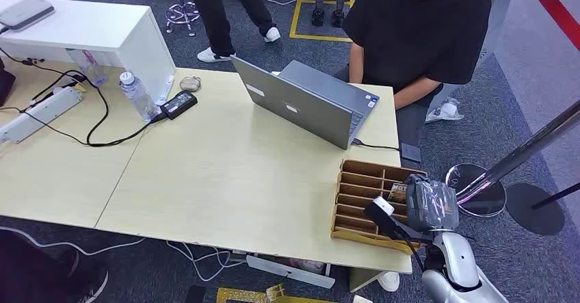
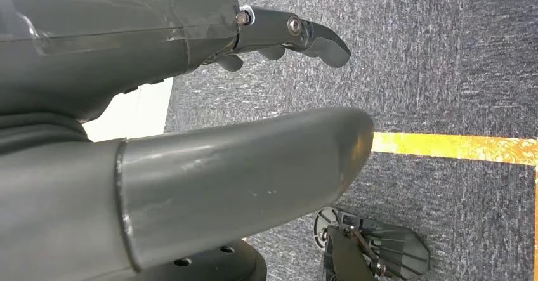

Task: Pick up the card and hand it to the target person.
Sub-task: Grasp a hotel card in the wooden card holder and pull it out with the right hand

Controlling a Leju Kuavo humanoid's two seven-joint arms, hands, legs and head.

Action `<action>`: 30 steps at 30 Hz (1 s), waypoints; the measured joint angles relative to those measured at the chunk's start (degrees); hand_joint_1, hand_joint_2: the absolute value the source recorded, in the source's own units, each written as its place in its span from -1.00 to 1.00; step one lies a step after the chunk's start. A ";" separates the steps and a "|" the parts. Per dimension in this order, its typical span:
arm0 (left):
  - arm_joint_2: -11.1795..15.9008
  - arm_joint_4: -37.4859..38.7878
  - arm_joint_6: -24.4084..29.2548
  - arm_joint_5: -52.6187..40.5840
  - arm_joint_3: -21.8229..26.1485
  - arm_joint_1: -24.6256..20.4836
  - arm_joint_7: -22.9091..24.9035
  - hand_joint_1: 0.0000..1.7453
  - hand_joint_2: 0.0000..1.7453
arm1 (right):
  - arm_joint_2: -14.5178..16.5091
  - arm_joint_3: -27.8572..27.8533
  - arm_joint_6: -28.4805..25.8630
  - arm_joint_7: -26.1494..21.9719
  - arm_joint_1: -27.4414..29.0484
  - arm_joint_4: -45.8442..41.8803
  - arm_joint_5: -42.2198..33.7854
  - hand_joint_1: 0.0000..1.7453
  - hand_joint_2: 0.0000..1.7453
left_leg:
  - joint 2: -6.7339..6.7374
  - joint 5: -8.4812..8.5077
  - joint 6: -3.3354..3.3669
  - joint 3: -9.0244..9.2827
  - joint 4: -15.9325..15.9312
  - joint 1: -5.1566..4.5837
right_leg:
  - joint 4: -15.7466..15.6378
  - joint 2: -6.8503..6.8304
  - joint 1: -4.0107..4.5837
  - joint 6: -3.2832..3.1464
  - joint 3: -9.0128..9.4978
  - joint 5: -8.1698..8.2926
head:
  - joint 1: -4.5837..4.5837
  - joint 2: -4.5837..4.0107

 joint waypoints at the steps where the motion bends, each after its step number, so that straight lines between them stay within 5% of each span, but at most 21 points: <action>1: 0.00 0.00 0.00 0.00 0.00 0.00 0.00 -1.00 -1.00 | 0.00 -0.03 -0.21 0.00 0.03 0.00 0.00 0.78 1.00 | 0.00 0.00 0.00 0.00 0.00 0.00 | 0.00 0.00 0.00 0.00 0.00 0.00 | 0.01 0.00; 17: 0.00 0.00 0.00 0.00 0.00 0.00 -0.44 -1.00 -1.00 | 0.01 -2.30 -7.96 -0.45 0.62 0.00 1.72 0.78 1.00 | 0.00 0.00 0.00 0.00 0.00 0.00 | 0.00 0.00 0.00 0.00 0.00 0.00 | 0.01 0.00; 30: 0.00 0.00 -0.05 -0.04 0.00 0.00 -0.65 -1.00 -1.00 | 0.45 -6.56 -8.43 -4.52 2.61 -0.93 4.08 0.78 1.00 | -0.01 0.00 0.00 -0.02 0.00 0.00 | 0.00 -0.01 0.00 0.00 0.01 0.00 | 0.01 0.00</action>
